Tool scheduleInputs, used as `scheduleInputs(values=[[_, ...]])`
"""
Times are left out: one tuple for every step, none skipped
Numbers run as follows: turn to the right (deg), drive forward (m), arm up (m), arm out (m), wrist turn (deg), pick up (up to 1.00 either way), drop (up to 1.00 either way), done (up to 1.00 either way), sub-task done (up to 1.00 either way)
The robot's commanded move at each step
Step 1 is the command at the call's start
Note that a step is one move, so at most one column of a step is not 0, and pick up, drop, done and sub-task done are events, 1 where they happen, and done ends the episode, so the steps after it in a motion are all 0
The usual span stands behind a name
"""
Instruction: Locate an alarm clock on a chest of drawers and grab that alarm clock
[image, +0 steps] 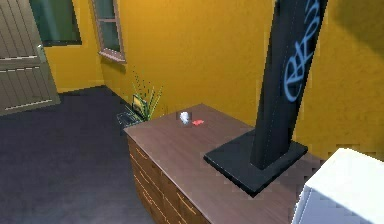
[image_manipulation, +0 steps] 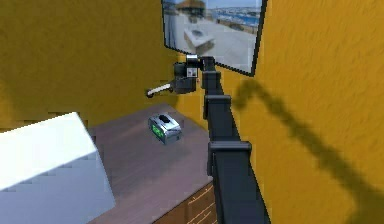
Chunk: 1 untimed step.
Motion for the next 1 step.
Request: scheduleInputs(values=[[0.0,0.00,-0.30,0.00,0.0,0.00,0.00,0.00,0.00]])
